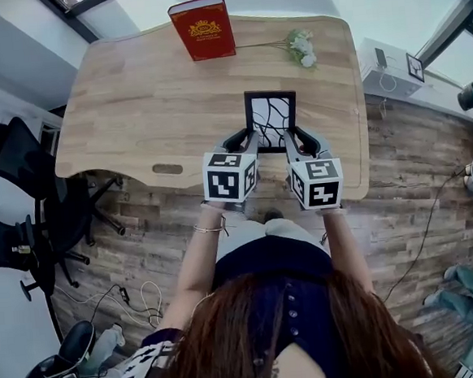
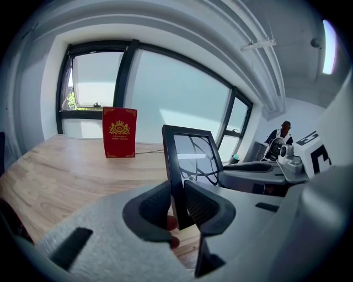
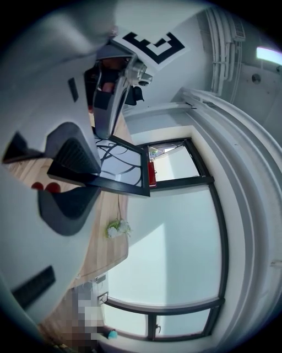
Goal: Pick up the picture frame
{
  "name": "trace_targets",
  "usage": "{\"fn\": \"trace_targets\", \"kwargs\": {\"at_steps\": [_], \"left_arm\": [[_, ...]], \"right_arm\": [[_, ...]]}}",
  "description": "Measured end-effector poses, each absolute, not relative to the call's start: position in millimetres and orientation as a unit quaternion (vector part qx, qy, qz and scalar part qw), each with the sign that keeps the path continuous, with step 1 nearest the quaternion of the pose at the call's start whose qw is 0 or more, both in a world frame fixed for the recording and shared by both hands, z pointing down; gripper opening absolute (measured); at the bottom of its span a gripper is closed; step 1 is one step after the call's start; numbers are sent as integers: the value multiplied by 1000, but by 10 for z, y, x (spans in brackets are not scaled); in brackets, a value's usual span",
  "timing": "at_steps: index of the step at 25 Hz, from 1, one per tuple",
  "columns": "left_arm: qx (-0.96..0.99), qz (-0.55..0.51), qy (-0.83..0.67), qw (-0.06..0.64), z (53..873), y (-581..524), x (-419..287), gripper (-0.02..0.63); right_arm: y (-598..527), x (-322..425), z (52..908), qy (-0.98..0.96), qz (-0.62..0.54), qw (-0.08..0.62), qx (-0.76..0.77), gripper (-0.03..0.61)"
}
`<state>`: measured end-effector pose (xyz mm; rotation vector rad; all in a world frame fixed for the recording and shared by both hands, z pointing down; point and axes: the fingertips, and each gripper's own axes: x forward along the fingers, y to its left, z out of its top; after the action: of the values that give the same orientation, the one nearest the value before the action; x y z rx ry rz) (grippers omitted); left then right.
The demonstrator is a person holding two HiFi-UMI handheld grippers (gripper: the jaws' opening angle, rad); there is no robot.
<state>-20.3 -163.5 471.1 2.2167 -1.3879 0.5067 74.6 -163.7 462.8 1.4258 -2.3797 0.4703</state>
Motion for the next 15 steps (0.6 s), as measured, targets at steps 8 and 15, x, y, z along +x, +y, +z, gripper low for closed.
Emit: {"fn": "trace_targets", "kwargs": {"at_steps": [8, 15], "left_arm": [[820, 169, -503, 213, 4471, -1537, -306, 91], [830, 161, -498, 191, 4248, -1362, -407, 91]], "right_arm": [[-1518, 643, 4374, -831, 138, 148, 518, 78], [-1316, 544, 4160, -828, 120, 133, 532, 78]]}}
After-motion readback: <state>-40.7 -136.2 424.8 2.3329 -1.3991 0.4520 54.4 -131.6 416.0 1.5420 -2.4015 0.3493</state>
